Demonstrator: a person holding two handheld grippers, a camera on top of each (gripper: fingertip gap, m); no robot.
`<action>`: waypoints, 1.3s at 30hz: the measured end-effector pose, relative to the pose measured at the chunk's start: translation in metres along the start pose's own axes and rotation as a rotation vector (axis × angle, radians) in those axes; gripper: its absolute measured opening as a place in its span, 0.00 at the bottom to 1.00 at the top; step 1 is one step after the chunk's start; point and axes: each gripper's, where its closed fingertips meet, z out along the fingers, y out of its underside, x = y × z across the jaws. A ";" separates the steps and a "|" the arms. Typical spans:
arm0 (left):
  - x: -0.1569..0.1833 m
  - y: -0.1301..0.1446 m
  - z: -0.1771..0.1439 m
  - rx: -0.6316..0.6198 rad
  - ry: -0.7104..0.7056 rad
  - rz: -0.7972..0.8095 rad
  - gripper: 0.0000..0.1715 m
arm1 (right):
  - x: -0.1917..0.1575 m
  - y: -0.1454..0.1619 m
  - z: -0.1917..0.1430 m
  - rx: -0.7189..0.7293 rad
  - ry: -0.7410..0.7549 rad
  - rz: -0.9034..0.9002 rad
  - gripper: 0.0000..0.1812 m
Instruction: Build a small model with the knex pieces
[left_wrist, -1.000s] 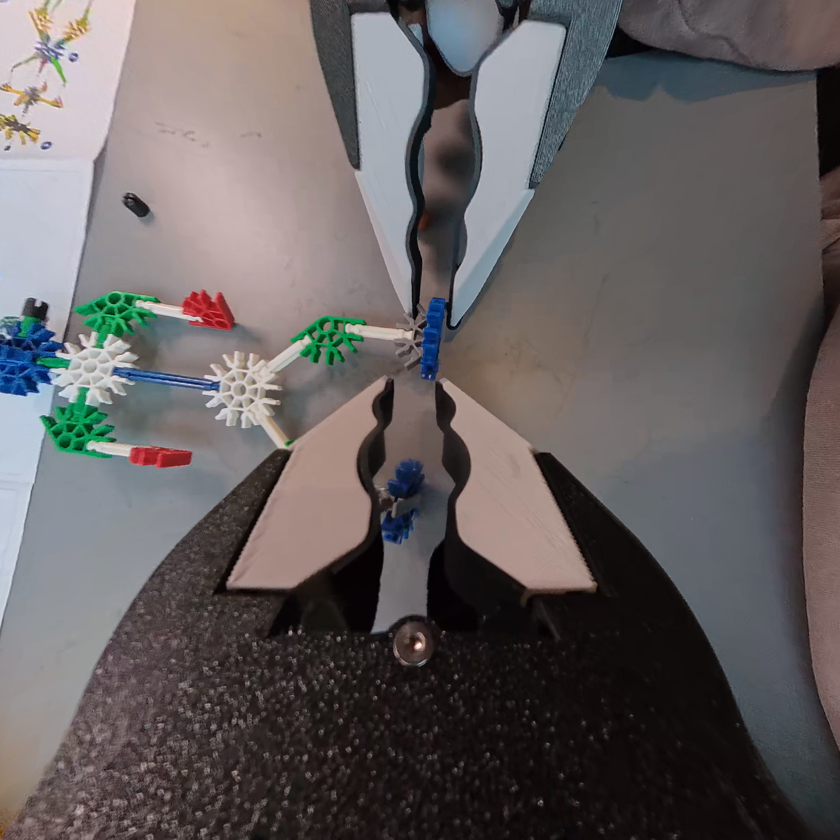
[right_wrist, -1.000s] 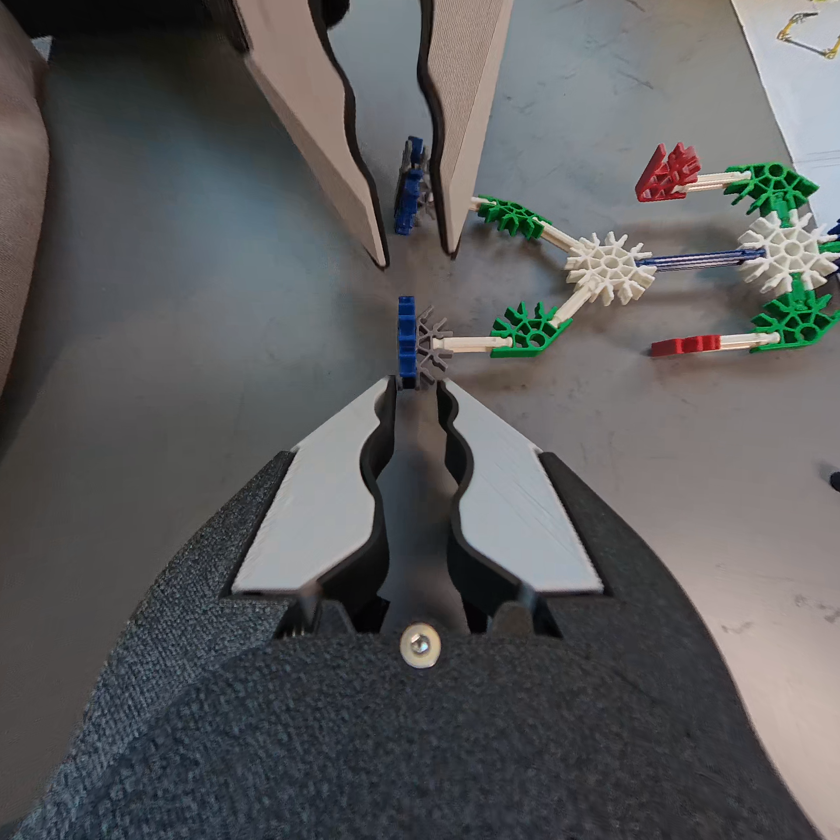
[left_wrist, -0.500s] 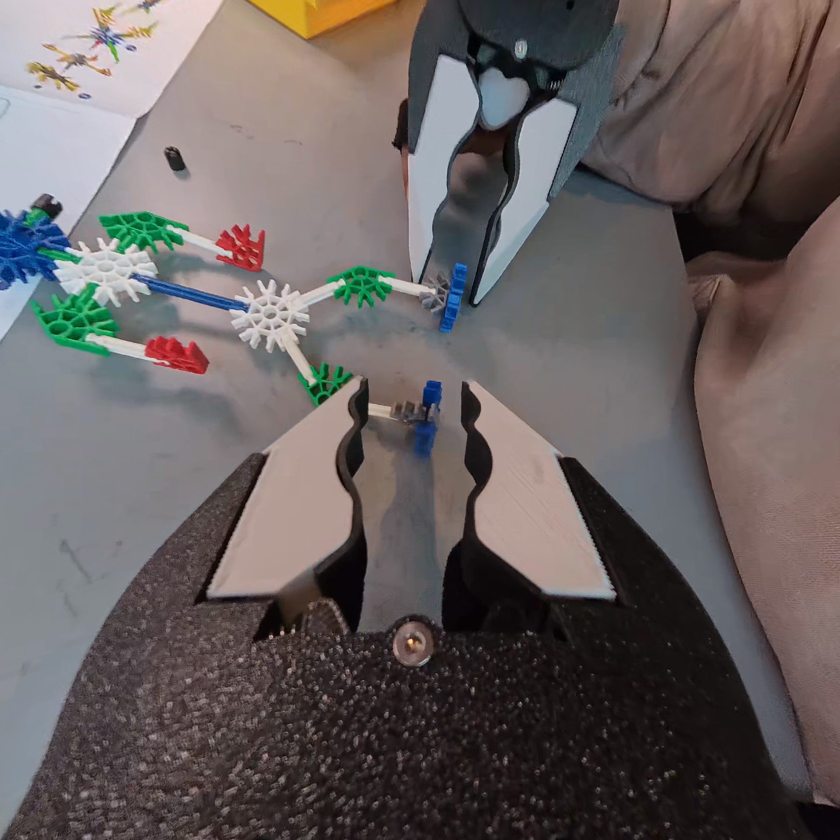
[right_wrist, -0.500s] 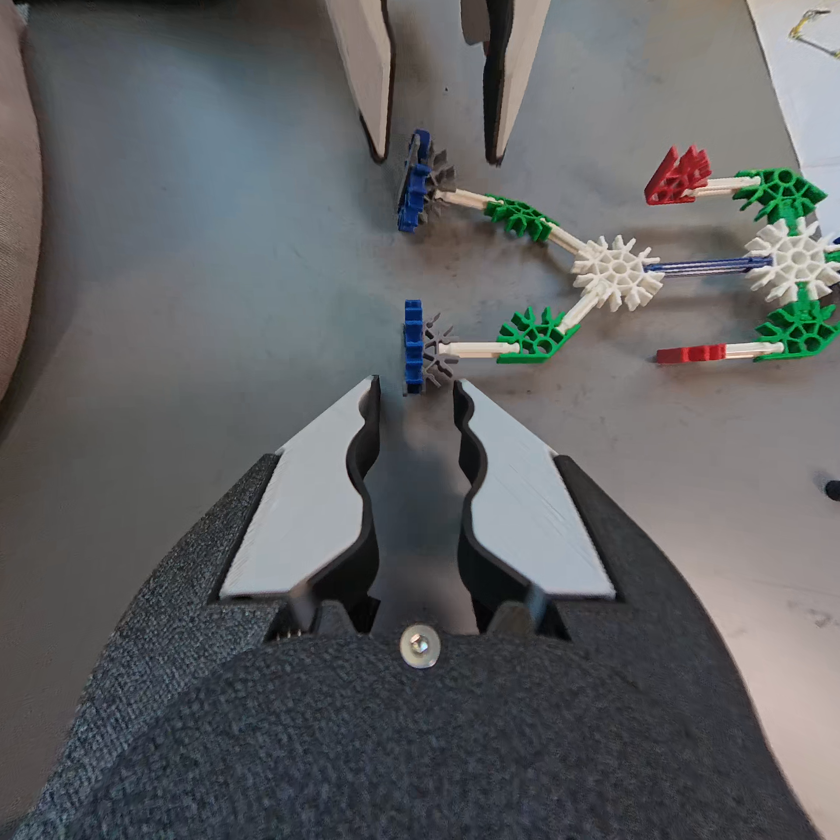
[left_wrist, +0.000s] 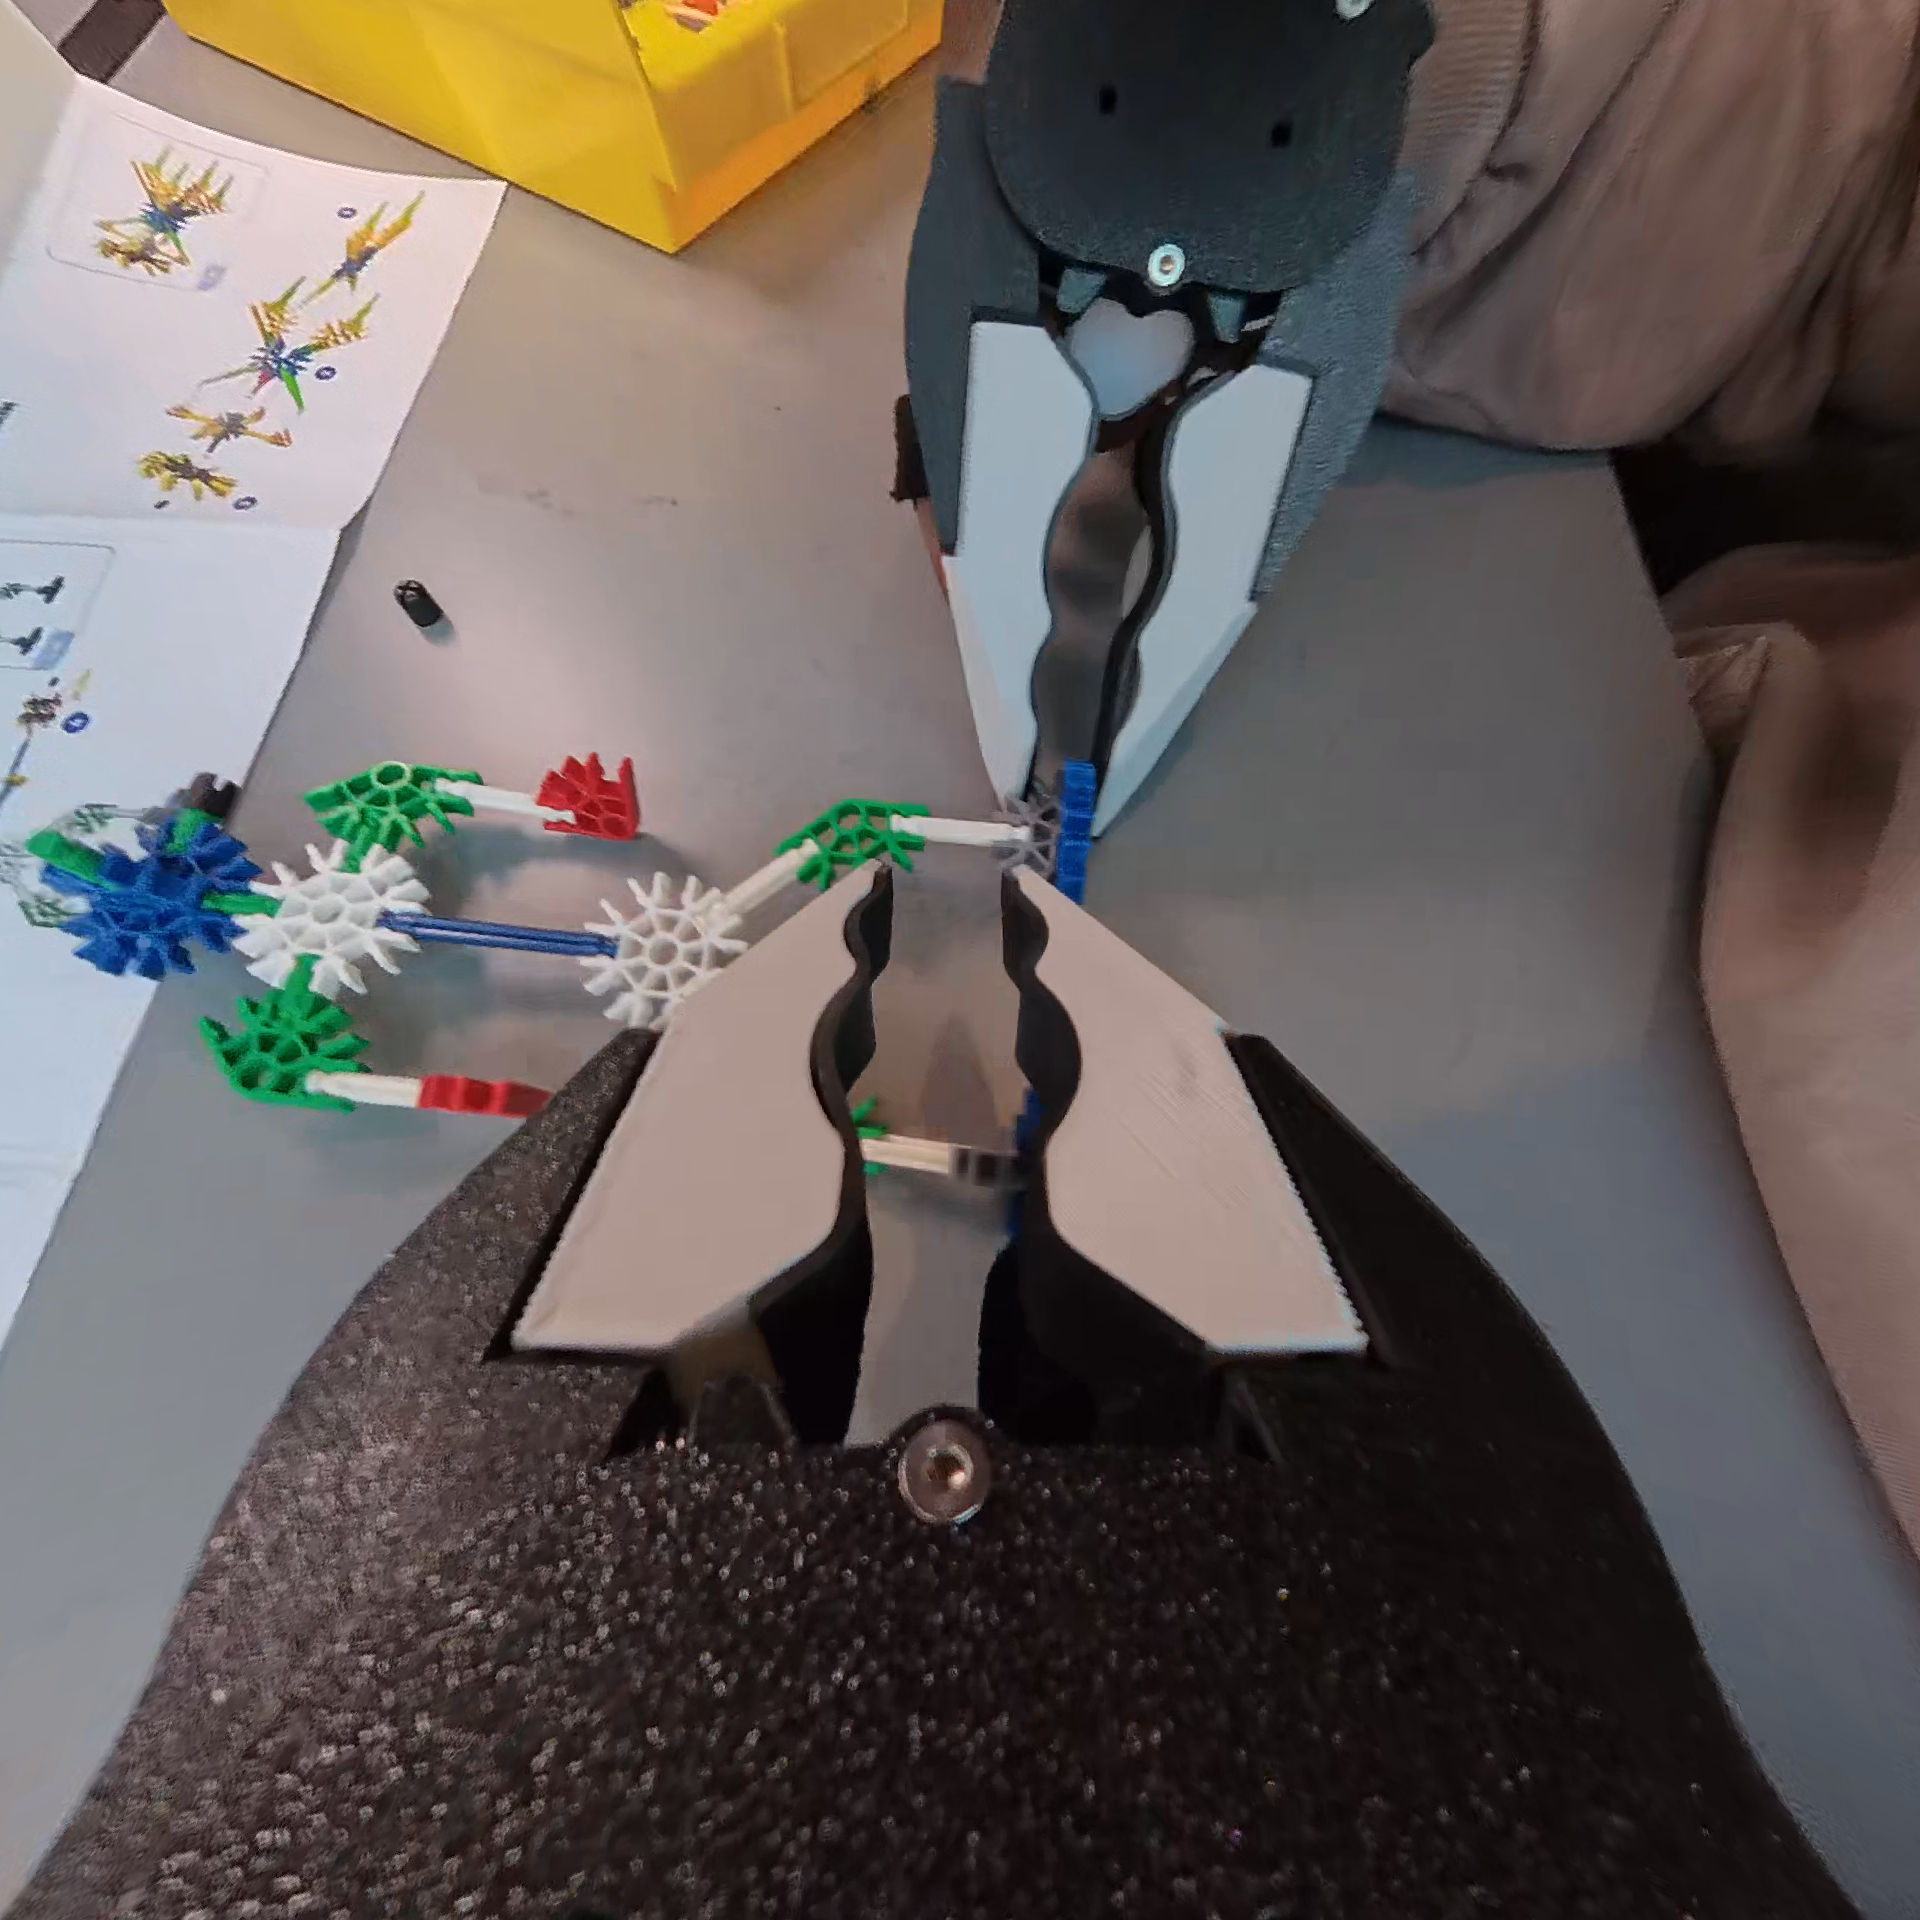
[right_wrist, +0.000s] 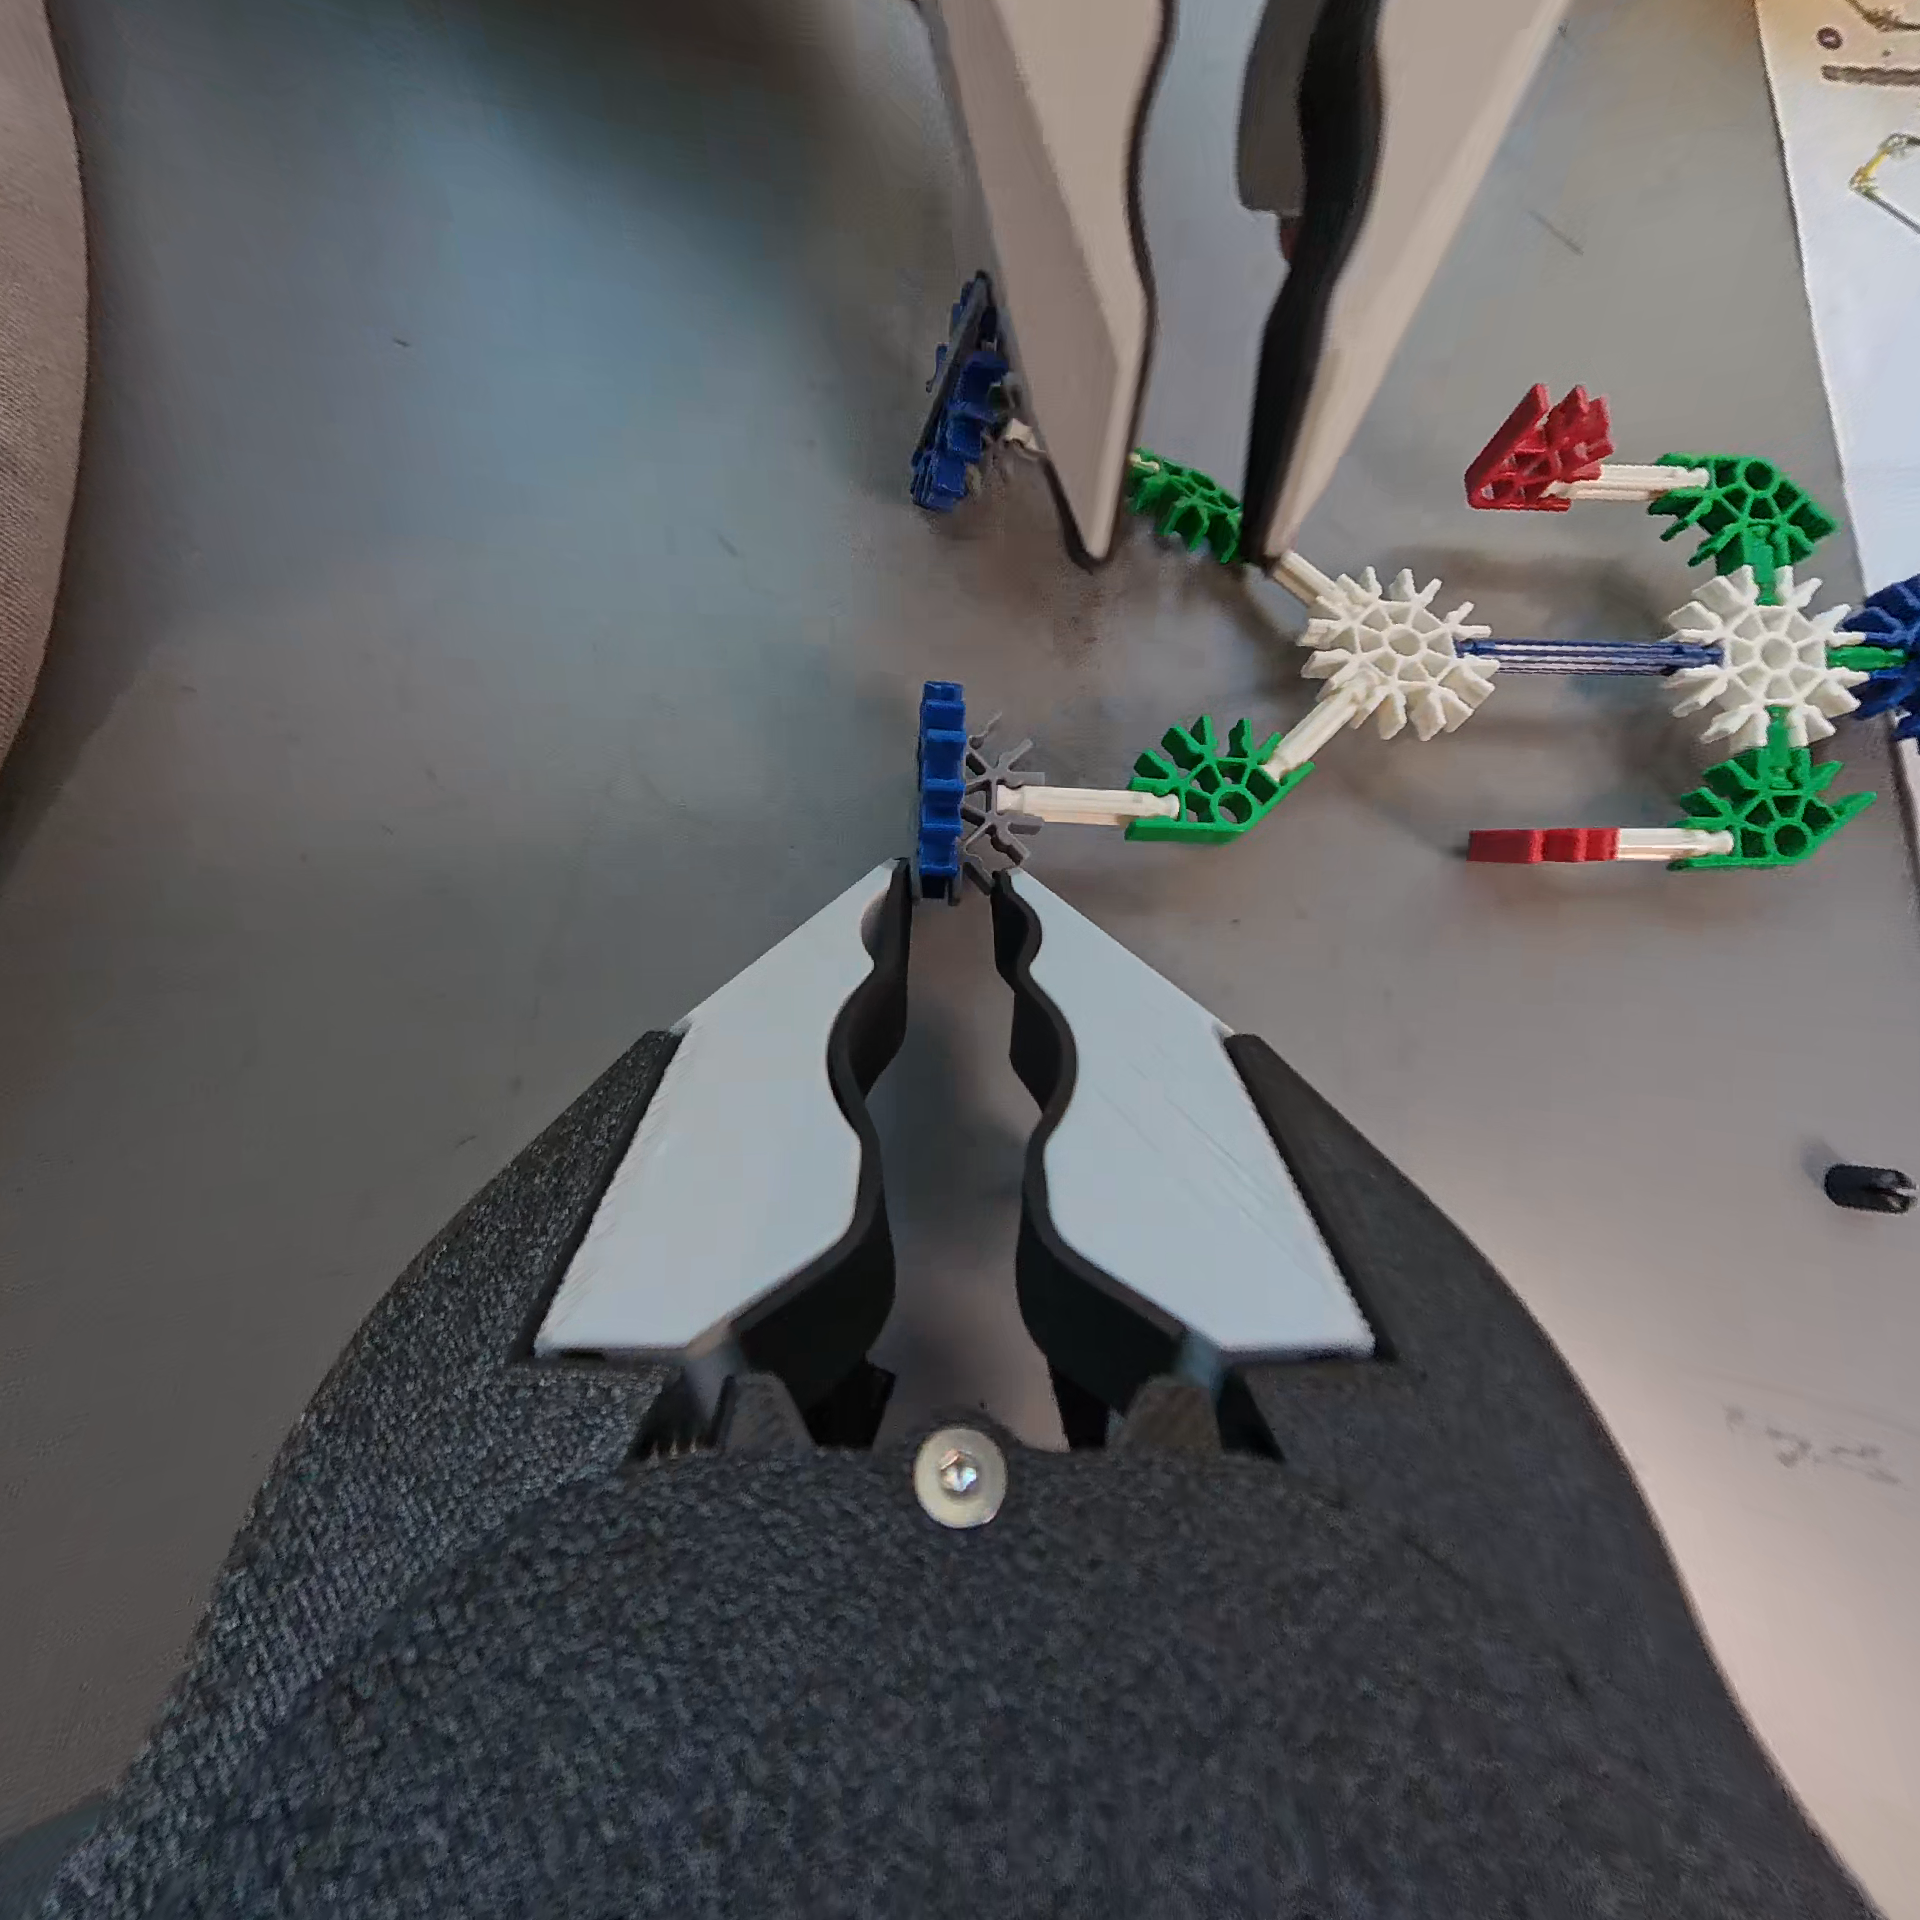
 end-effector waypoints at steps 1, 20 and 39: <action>-0.006 -0.001 0.006 -0.036 -0.016 0.033 0.10 | -0.001 0.000 0.000 0.001 -0.004 -0.003 0.07; -0.001 0.008 0.051 -0.254 0.179 0.170 0.00 | 0.006 0.000 -0.015 0.022 0.002 0.021 0.07; -0.004 0.010 0.049 -0.272 0.150 0.141 0.00 | 0.011 -0.022 -0.009 0.083 0.087 0.014 0.09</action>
